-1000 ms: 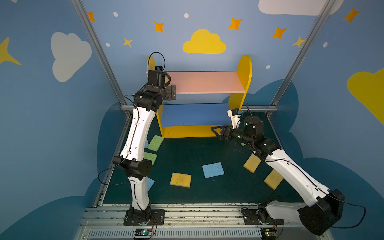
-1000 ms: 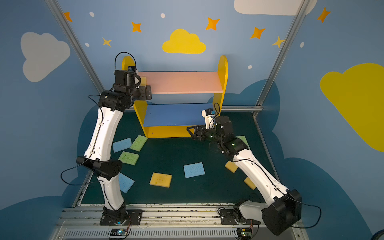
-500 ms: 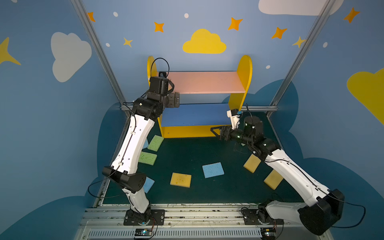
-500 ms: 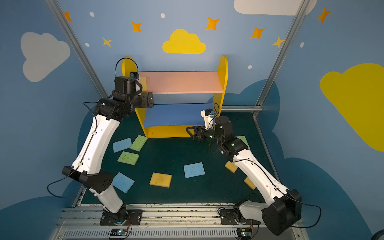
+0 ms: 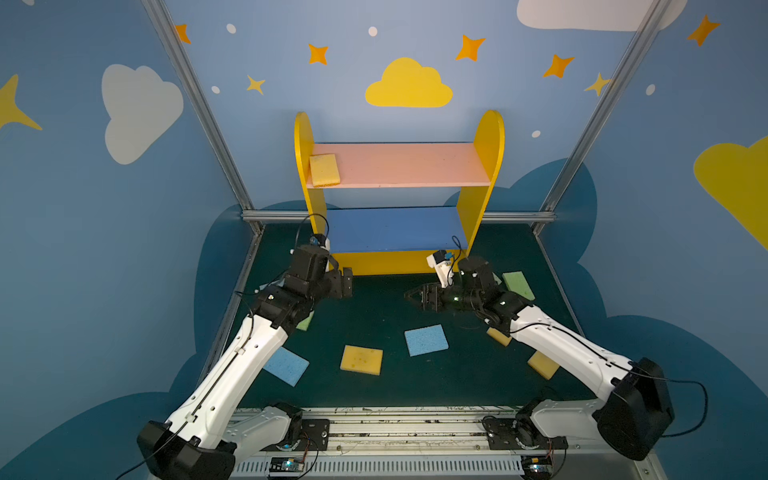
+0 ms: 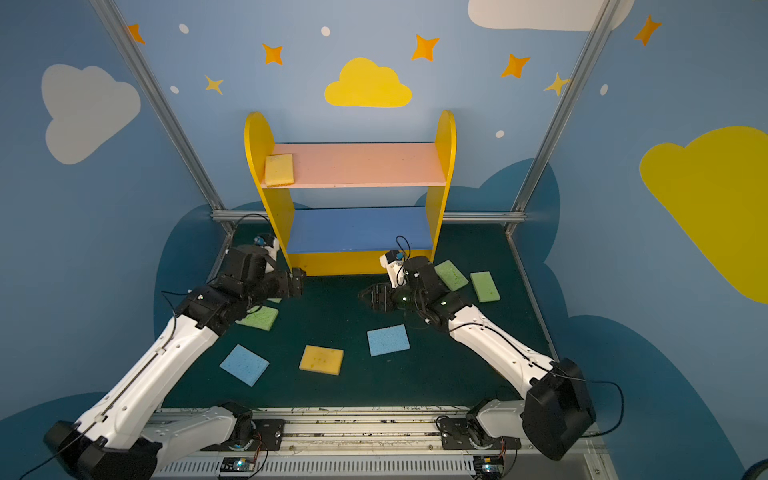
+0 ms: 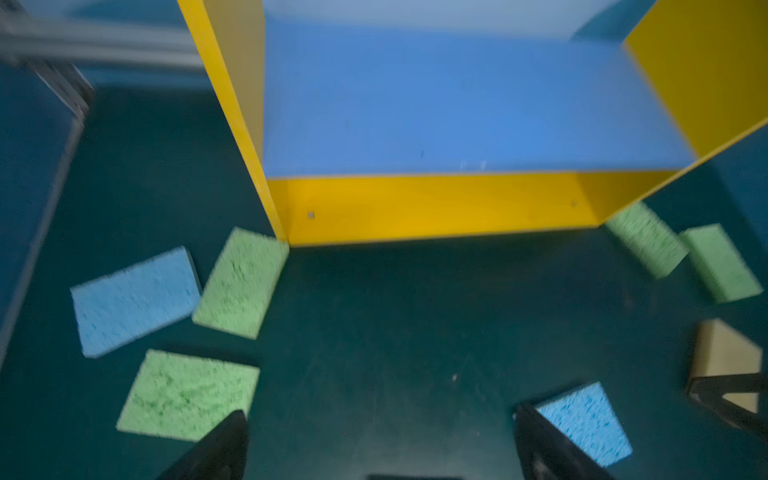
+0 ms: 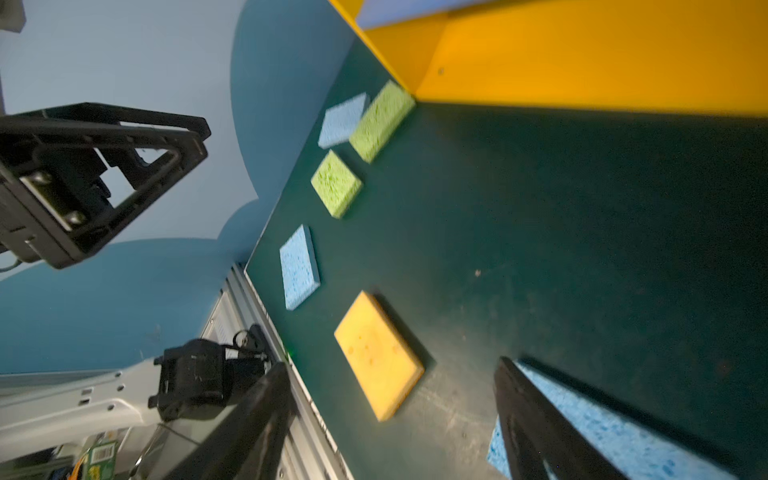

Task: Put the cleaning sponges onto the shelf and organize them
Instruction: 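Lower both grippers back toward the sponges on the table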

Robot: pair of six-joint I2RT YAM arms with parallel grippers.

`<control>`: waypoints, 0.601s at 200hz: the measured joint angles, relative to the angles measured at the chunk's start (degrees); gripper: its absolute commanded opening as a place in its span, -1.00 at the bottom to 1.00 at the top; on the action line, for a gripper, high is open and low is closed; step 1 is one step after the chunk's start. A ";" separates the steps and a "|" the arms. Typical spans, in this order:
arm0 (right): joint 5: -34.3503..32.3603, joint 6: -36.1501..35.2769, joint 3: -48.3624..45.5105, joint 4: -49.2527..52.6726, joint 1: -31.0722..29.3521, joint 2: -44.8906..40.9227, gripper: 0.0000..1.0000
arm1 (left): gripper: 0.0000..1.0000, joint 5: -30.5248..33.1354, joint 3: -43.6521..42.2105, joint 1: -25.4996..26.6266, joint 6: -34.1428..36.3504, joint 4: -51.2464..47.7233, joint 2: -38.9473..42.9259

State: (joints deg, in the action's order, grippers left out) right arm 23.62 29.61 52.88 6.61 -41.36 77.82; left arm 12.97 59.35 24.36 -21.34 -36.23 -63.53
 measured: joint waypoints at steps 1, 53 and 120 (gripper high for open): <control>-0.02 0.00 -0.15 -0.02 -0.13 0.07 0.55 | 0.96 -0.04 -0.31 0.04 -0.09 0.07 0.02; 0.70 1.70 -1.55 2.71 -8.87 10.19 0.30 | 0.36 -4.07 -19.41 1.49 -7.43 4.57 6.69; 1.38 1.42 5.40 8.37 -13.57 20.35 0.36 | 0.07 -4.92 -29.20 4.72 -12.57 8.11 10.21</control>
State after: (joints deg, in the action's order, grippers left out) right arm 24.99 31.03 58.28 14.98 -54.94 98.17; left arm 8.05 30.15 29.08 -33.91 -28.12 -53.32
